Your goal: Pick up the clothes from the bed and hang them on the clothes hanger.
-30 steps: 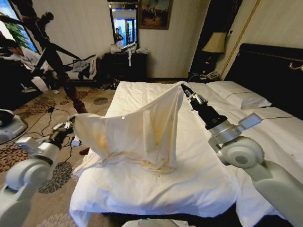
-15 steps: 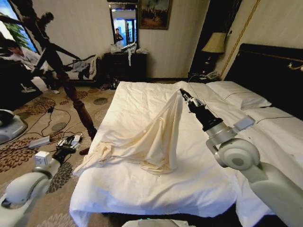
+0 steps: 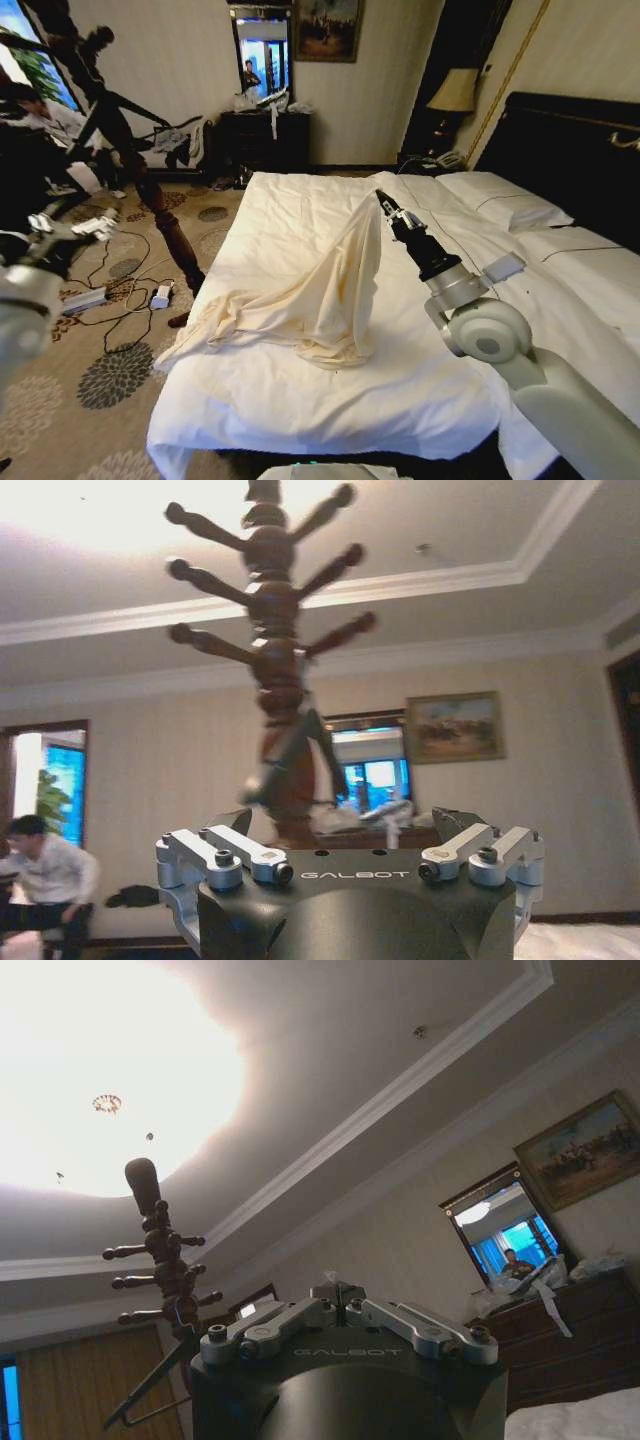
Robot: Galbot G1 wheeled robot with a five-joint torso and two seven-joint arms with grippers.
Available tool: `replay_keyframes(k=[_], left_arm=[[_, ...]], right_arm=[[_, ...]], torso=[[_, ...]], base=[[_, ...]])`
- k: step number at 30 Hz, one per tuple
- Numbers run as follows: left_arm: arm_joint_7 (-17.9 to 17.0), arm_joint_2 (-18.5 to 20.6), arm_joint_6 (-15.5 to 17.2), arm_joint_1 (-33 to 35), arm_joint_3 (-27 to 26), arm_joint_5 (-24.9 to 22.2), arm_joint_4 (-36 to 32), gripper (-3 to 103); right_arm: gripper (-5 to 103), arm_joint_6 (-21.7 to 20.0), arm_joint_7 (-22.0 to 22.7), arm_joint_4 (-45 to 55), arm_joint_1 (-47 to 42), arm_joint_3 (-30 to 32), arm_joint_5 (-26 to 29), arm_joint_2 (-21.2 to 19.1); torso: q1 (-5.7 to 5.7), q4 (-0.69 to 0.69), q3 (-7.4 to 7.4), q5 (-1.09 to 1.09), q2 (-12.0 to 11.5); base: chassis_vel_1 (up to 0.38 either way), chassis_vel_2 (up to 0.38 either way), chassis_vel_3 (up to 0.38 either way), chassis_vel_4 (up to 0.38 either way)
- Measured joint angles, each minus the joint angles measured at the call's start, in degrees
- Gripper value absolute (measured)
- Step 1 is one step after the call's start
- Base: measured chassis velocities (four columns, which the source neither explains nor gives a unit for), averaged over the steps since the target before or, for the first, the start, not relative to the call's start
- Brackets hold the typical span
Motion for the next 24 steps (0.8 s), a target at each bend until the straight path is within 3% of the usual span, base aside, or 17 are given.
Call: replay_keyframes(k=[4, 6, 7, 9, 10, 12, 15, 21, 24], left_arm=[[0.79, 2.89, -0.42, -3.37, 2.44, -0.79, 4.89, 100], [1.19, 4.22, -0.39, -10.1, 8.64, -0.78, 8.82, 100], [1.19, 4.22, -0.39, -10.1, 8.64, -0.78, 8.82, 100], [1.32, 4.9, 0.75, -18.41, 14.93, -1.34, 11.73, 100], [1.37, 5.57, 1.19, -22.41, 17.23, -1.66, 13.14, 100], [1.83, 6.35, 1.5, -26.17, 19.56, -1.87, 14.63, 100], [3.89, 8.89, 1.59, -38.17, 28.3, -4.0, 19.12, 100], [5.42, 13.4, 4.38, -44.41, 32.49, -7.38, 21.8, 100], [9.7, 17.41, 6.62, -45.0, 33.91, -9.9, 25.38, 100]], right_arm=[[0, 0.1, -0.69, -2.07, 1.83, -2.61, -0.55, 1.78], [0, 0.13, -0.92, -3.23, 1.76, -3.54, -1.49, 2.56], [0, 0.13, -0.92, -3.23, 1.76, -3.54, -1.49, 2.56], [0, 0.13, -0.91, -3.94, 1.12, -3.59, -1.84, 2.68], [0, 0.13, -0.86, -4.3, 0.85, -3.53, -1.88, 2.62], [0, 0.13, -0.8, -4.77, 0.61, -3.41, -1.9, 2.46], [0, 0.4, -0.59, -6.54, 0.28, -3.08, -2.08, 2.17], [0, 0.48, -0.24, -7.52, 0.36, -3.06, -2.15, 2.91], [0, 0.48, -0.16, -7.81, -0.03, -3.01, -2.9, 4.22]], torso=[[0.0, 0.05, 0.01, 0.01, -0.01], [0.0, 0.11, 0.0, 0.0, 0.0], [0.0, 0.11, 0.0, 0.0, 0.0], [0.0, 0.01, 0.01, -0.1, -0.01], [0.01, -0.04, 0.0, -0.03, 0.0], [0.01, -0.03, 0.0, 0.06, -0.01], [0.01, 0.01, 0.01, 0.01, -0.01], [0.01, 0.03, 0.0, 0.03, -0.01], [-0.01, 0.07, -0.01, 0.03, 0.0]], base=[[0.0, 0.0, 0.0, 0.0], [0.0, 0.0, 0.0, 0.0], [0.0, 0.0, 0.0, 0.0], [0.0, 0.0, 0.0, 0.0], [0.0, 0.0, 0.0, 0.0], [0.0, 0.0, 0.0, 0.0], [0.0, 0.0, 0.0, 0.0], [0.0, 0.0, 0.0, 0.0], [0.0, 0.0, 0.0, 0.0]])
